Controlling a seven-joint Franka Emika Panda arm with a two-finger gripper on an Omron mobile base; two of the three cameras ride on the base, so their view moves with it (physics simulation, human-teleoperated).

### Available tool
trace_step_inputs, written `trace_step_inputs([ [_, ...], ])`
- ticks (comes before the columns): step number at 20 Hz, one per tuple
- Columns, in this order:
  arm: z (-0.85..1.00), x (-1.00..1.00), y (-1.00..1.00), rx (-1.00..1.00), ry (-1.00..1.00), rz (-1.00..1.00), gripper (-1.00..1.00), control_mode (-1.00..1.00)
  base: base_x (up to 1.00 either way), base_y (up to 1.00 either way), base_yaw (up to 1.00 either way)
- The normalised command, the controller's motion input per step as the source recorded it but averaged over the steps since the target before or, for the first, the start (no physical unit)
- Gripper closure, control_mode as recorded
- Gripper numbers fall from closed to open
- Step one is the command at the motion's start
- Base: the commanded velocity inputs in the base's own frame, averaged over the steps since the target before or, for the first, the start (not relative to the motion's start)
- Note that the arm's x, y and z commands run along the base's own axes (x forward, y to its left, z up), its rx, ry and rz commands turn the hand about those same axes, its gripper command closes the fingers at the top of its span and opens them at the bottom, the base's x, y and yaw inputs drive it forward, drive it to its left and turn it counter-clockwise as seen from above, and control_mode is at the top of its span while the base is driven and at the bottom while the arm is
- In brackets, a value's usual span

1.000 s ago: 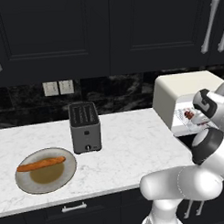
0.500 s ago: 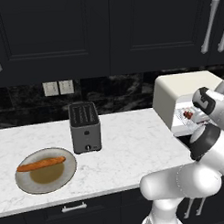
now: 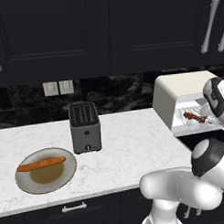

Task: Pick up the kebab skewer and baguette bread, and place them inside the toaster oven. Close the toaster oven door and start by setting the timer.

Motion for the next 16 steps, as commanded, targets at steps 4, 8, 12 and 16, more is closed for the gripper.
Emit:
trace_step_inputs([
  [4, 0.17, -0.98, 0.75, -0.02, 0.01, -0.03, -1.00, -1.00, 0.00, 0.00, 0.00],
  [8, -0.04, -1.00, 1.00, -0.03, 0.00, -0.04, -1.00, -1.00, 0.00, 0.00, 0.00],
  [12, 0.00, -0.85, 1.00, -0.02, 0.00, 0.06, -1.00, -1.00, 0.00, 0.00, 0.00],
  [16, 0.00, -0.65, 1.00, -0.05, 0.00, 0.23, -1.00, -1.00, 0.00, 0.00, 0.00],
])
